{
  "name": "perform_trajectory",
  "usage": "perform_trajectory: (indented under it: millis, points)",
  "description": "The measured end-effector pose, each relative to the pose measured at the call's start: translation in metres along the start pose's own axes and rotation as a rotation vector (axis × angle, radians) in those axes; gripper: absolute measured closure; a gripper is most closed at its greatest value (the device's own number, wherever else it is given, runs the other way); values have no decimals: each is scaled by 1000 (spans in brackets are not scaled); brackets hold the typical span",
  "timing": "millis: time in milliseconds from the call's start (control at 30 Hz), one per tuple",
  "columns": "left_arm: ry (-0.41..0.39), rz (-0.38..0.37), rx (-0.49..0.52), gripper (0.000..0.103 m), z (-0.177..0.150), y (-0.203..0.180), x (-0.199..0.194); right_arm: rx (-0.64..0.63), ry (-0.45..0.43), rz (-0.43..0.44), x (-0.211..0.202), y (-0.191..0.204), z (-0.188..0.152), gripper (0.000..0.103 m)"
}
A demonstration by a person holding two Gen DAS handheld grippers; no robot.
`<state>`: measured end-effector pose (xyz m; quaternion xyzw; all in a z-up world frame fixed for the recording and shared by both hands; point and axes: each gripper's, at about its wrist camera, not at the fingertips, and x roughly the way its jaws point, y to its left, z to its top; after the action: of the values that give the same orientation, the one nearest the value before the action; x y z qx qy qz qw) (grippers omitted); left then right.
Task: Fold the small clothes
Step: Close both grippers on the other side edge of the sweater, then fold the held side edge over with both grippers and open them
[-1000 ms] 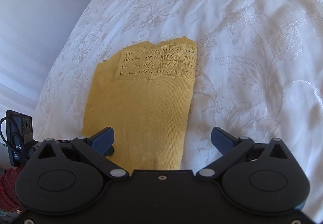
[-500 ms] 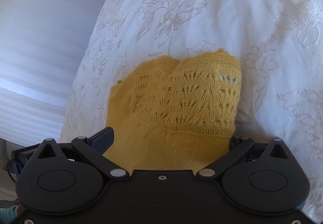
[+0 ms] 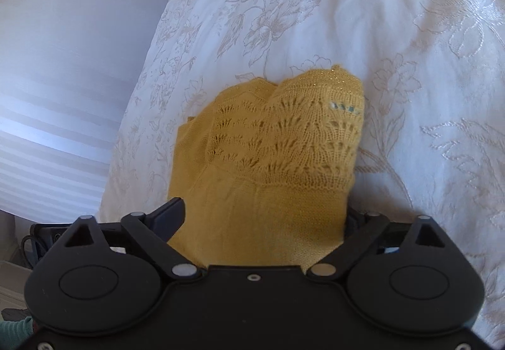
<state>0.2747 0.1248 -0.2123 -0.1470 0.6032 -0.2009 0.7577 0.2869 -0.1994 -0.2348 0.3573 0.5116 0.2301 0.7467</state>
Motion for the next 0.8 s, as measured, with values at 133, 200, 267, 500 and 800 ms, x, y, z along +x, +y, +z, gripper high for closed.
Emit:
perform_trajectory:
  millis: [133,200,267,500,800]
  points:
    - [27,-20,32,71,7,0,0,-13,-15,-57,-6,2,-3,61]
    - [37,-39,33,78,8,-1,-1,-35,-28,-92,-9,13,-3,63]
    - [41,-45,47,80,8,-5,-4,-38,-55,-100,-16,24,-6,66]
    - [80,-100,69,81,-16,-26,-11,6,-115,-135,-57,41,-34,68]
    - [211,-214,151,81,-92,-99,9,54,-88,-239,-136,24,-99,68]
